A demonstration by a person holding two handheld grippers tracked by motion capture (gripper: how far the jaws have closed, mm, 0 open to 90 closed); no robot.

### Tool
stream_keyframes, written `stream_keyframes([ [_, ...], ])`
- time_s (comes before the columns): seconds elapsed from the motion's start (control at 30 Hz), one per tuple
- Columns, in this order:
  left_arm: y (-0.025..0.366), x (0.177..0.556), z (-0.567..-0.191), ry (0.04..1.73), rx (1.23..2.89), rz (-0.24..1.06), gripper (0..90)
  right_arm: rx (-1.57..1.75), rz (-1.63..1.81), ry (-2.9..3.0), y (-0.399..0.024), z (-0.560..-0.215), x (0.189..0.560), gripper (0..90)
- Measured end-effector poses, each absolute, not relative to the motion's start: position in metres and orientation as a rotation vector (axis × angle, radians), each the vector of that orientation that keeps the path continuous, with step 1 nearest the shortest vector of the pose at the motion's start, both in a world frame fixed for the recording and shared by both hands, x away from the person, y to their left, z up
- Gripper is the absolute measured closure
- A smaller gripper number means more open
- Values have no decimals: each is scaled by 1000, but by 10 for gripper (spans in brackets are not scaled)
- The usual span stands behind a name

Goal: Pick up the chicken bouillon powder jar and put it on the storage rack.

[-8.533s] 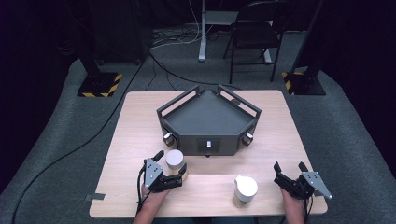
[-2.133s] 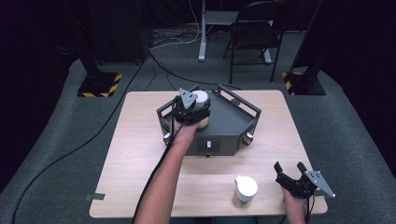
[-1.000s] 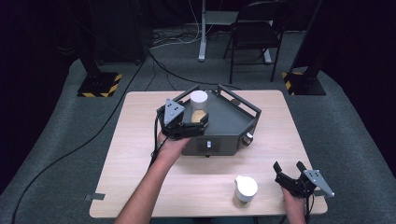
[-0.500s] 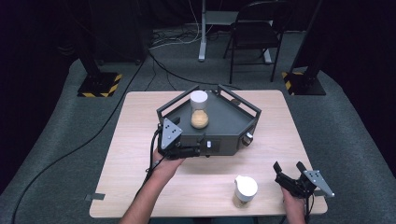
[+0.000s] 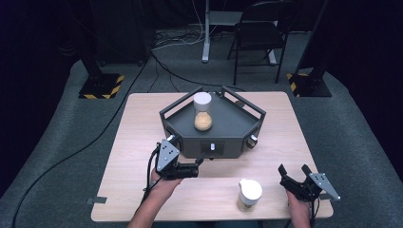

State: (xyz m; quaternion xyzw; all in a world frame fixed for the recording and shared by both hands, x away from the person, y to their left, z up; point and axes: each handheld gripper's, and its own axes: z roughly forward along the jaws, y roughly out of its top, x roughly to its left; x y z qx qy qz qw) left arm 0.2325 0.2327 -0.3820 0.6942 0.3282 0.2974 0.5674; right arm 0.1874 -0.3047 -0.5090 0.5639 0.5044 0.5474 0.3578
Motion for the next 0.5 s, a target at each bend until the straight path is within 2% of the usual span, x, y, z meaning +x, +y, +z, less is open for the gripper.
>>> stream_keyframes([
  [0.5, 253, 208, -411, 792, 1648, 744, 5, 1454, 1419, 1295, -305, -510, 187, 0],
])
